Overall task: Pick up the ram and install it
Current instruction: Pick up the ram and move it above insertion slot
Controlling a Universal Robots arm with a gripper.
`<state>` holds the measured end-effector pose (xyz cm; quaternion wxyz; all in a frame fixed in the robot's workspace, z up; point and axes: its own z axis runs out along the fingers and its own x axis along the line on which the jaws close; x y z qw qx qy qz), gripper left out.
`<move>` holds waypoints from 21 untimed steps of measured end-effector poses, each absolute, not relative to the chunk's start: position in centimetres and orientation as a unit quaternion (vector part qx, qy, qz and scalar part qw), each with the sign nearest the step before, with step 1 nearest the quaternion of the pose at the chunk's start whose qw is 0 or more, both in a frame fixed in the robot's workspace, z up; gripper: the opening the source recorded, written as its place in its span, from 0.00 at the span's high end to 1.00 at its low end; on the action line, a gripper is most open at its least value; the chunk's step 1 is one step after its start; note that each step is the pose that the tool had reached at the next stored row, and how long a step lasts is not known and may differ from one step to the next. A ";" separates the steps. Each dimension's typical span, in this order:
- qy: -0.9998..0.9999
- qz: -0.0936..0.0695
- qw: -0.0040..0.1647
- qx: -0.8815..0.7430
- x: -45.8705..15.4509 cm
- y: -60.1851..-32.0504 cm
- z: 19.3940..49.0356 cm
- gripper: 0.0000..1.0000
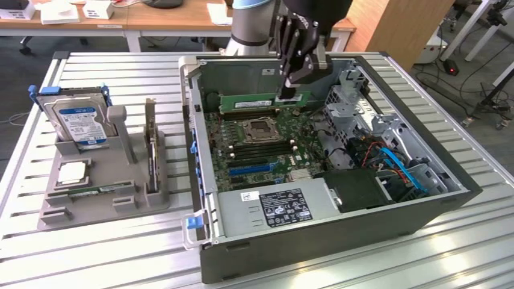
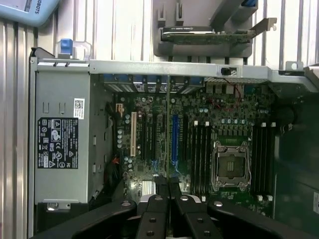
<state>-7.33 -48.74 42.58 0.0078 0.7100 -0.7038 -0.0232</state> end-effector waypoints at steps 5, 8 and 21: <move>-0.704 -0.023 0.008 0.710 -6.0 -48.7 42.6 0.89; -0.704 -0.023 0.008 0.710 -5.2 -48.7 42.6 0.89; -0.704 -0.023 0.008 0.710 -4.1 -48.3 42.6 0.89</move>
